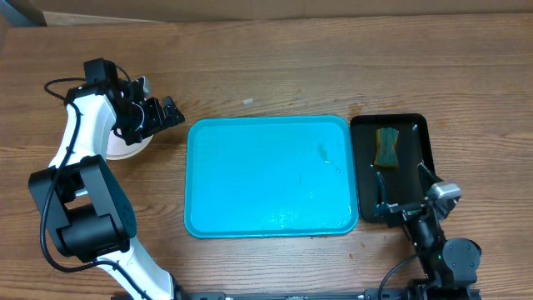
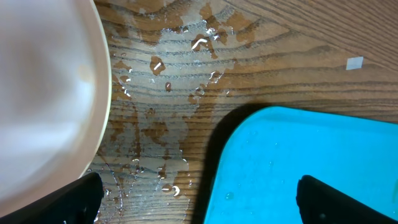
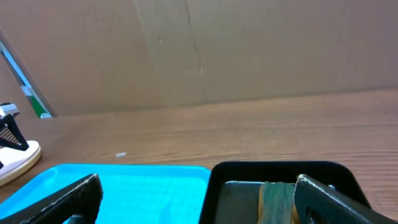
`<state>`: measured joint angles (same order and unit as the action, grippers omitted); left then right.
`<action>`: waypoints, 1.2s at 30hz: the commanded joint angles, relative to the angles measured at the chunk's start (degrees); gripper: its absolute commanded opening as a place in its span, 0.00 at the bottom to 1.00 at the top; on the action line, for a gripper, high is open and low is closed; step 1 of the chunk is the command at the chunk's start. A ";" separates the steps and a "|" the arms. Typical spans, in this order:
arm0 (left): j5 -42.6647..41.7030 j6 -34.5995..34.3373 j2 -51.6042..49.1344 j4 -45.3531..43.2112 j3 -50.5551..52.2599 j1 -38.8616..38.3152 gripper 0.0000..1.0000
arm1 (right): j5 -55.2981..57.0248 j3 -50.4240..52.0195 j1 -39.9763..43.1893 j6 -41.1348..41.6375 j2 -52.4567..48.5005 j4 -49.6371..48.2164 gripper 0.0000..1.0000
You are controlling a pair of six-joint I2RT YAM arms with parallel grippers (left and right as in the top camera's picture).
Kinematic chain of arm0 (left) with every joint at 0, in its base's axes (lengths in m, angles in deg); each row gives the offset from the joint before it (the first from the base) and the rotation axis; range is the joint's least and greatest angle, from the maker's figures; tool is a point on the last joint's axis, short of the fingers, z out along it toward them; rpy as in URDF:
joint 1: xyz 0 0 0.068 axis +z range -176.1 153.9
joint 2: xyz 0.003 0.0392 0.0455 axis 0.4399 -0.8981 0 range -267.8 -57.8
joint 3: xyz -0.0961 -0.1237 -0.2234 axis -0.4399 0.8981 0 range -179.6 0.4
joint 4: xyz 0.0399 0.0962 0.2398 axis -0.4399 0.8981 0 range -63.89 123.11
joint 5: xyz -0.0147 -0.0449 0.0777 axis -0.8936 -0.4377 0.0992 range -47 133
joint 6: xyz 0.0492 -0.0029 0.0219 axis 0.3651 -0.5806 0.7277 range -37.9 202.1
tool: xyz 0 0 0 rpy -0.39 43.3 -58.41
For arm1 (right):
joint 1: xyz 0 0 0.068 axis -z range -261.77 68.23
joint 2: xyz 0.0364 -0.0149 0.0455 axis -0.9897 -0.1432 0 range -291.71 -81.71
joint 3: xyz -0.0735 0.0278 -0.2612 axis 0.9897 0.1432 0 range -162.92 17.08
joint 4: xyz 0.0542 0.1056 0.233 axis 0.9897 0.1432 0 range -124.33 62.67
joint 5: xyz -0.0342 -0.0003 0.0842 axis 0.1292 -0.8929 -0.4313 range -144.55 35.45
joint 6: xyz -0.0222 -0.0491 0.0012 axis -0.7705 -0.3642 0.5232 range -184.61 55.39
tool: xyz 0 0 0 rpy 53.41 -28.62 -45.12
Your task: Clean dirty plates on tray and stack at the side
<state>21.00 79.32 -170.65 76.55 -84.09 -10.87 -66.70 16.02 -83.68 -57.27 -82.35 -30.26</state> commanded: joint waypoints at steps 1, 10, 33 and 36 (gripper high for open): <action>0.17 0.90 1.01 0.09 -1.16 -0.26 1.00 | 0.00 0.61 -0.26 0.17 0.48 -0.33 1.00; 0.17 0.90 1.01 0.07 -1.16 -0.26 1.00 | 1.57 0.61 0.50 -3.26 0.48 -0.50 1.00; 0.20 0.90 1.01 0.09 -1.16 -0.26 1.00 | 19.39 0.61 1.40 -10.27 0.48 -0.04 1.00; 0.17 0.90 1.01 0.09 -1.16 -0.26 1.00 | 19.17 0.61 1.40 -10.29 0.48 -0.09 1.00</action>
<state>21.00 79.32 -170.65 76.55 -84.09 -10.87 -50.48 16.02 -82.55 -69.10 -82.35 -30.17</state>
